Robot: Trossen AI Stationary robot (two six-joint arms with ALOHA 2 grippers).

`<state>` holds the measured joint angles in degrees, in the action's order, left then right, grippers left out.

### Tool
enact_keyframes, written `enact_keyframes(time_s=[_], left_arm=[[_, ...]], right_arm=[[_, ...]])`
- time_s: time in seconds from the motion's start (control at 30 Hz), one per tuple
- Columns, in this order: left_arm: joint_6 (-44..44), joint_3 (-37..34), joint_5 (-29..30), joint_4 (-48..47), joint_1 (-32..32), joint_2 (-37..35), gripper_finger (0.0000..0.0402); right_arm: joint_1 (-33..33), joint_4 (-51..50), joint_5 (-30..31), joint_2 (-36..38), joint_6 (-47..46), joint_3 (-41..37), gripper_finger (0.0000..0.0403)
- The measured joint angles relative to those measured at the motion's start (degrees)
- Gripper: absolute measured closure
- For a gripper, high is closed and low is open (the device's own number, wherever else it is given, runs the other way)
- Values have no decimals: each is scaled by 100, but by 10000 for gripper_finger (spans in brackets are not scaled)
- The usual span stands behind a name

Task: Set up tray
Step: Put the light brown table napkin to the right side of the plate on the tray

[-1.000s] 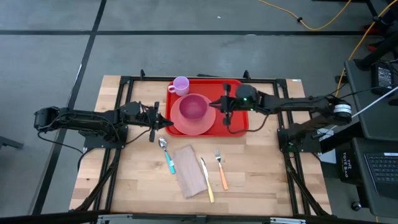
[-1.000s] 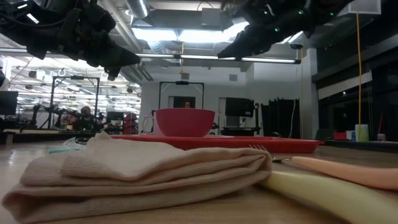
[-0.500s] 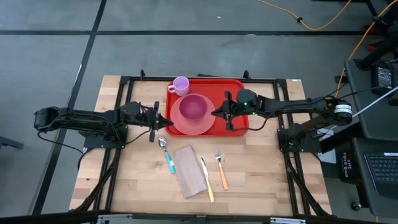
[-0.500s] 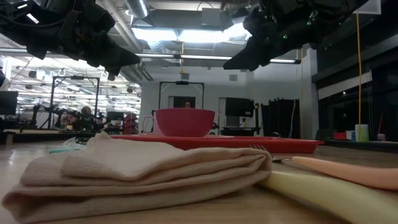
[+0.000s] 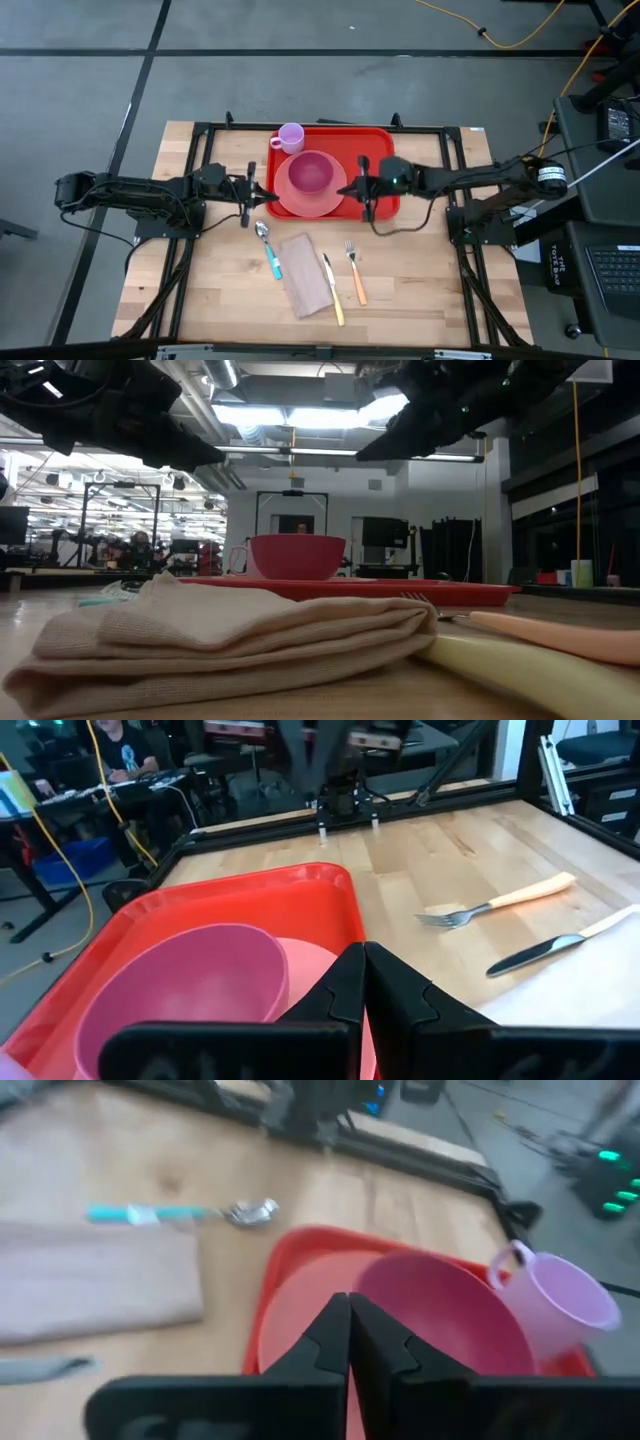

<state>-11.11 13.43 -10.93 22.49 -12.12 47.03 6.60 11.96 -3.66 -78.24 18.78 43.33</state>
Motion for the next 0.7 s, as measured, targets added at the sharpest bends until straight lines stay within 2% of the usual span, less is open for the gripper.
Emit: enact_keyframes(time_s=[0.13, 0.23, 0.37, 0.47, 0.57, 0.7], left_arm=[[-128, 0, 285, -1, 0, 0, 400], [-121, 0, 447, -1, 0, 0, 399], [-107, 0, 355, 4, 0, -1, 401], [225, 0, 340, 17, 2, 0, 400], [437, 0, 345, 30, 72, -1, 400], [129, 0, 422, 134, 390, -1, 400]], right_arm=[[-638, -252, 1107, 0, 117, 0, 398], [-1042, -379, 1195, -2, -65, 0, 397], [-1587, -379, 1215, -2, -500, 0, 398], [-1979, -342, 1304, -2, -806, 0, 399], [-2336, -317, 1712, -84, -1113, 2, 399], [-2719, -296, 2204, -371, -1446, 3, 400]])
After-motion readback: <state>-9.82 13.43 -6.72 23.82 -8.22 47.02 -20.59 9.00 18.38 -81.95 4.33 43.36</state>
